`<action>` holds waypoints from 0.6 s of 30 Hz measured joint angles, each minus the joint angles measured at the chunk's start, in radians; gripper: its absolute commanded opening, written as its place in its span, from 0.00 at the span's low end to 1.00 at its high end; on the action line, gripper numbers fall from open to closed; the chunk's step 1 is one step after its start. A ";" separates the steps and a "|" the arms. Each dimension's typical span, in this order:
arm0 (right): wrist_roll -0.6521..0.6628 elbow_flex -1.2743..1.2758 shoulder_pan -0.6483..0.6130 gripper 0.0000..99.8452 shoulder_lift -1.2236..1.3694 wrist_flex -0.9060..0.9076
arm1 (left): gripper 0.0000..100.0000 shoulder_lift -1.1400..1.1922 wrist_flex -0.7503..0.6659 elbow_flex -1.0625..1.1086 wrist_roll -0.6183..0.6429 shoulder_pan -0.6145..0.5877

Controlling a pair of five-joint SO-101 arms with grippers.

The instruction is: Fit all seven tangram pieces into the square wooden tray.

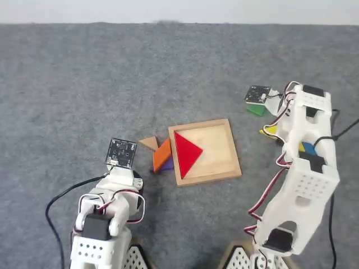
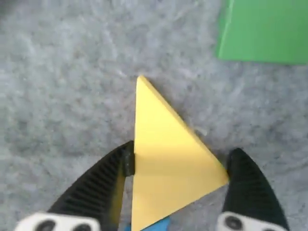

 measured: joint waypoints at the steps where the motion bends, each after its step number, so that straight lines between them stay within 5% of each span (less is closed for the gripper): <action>1: -0.002 0.000 0.003 0.21 0.000 0.000 | 0.01 0.000 0.000 0.000 0.000 0.000; 6: -0.097 0.011 0.005 0.20 -0.015 -0.003 | 0.01 0.000 0.000 0.000 0.000 0.000; 18: -0.612 0.021 -0.040 0.20 -0.218 0.114 | 0.01 0.000 0.000 0.000 0.000 0.000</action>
